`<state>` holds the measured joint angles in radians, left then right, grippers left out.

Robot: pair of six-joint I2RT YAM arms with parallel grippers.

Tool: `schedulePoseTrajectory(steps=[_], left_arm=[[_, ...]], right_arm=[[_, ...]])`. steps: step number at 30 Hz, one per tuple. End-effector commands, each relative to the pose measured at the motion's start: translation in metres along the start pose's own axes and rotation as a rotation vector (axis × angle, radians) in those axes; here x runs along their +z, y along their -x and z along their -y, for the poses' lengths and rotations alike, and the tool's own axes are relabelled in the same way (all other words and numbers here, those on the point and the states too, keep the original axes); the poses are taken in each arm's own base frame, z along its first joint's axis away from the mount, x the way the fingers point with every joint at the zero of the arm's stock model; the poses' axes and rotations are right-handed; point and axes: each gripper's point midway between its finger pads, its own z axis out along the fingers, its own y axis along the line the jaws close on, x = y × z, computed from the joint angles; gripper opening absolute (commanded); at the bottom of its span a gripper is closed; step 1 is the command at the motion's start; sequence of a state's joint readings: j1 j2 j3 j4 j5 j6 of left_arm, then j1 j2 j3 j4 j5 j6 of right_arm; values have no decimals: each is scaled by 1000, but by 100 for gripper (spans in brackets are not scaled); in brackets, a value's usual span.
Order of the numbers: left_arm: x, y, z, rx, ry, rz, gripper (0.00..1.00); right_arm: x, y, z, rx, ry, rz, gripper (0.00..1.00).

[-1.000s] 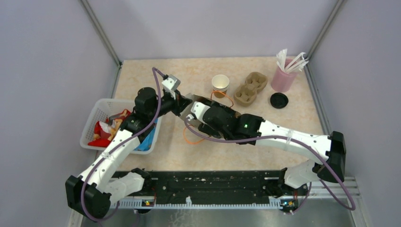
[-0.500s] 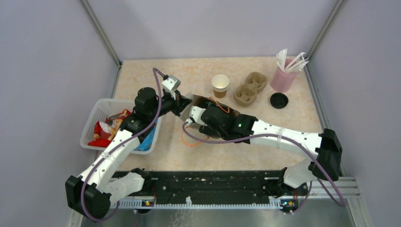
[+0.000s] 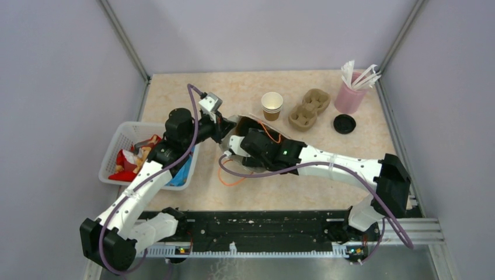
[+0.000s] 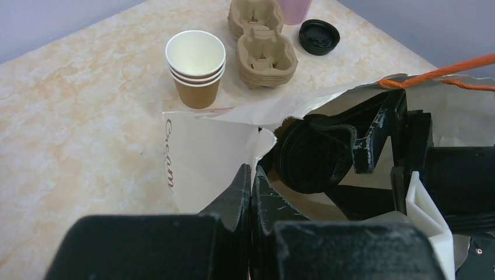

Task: Pack the takeout coffee

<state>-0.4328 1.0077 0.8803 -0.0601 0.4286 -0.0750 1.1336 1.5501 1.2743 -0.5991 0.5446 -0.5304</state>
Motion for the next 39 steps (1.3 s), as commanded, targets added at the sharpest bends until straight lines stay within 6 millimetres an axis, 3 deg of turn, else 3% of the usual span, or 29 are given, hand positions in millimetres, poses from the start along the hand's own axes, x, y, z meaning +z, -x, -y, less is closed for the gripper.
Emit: schedulePoseTrajectory(steps=[1,7,18,25,39], left_arm=[[-4,25,9,54,-33,72,0],[-7,22,7,37,-18,56,0],[-11,18,8,42,-14,50,0],[-14,20,7,24,3,39,0],[-12,23,29,-143,-94,-59,0]], right_arm=[[-5,25,22,10,-40,57,68],[-5,35,20,-23,-18,56,69],[-5,19,15,-29,-14,25,70],[6,16,10,-24,14,61,69],[1,12,6,-10,88,73,70]])
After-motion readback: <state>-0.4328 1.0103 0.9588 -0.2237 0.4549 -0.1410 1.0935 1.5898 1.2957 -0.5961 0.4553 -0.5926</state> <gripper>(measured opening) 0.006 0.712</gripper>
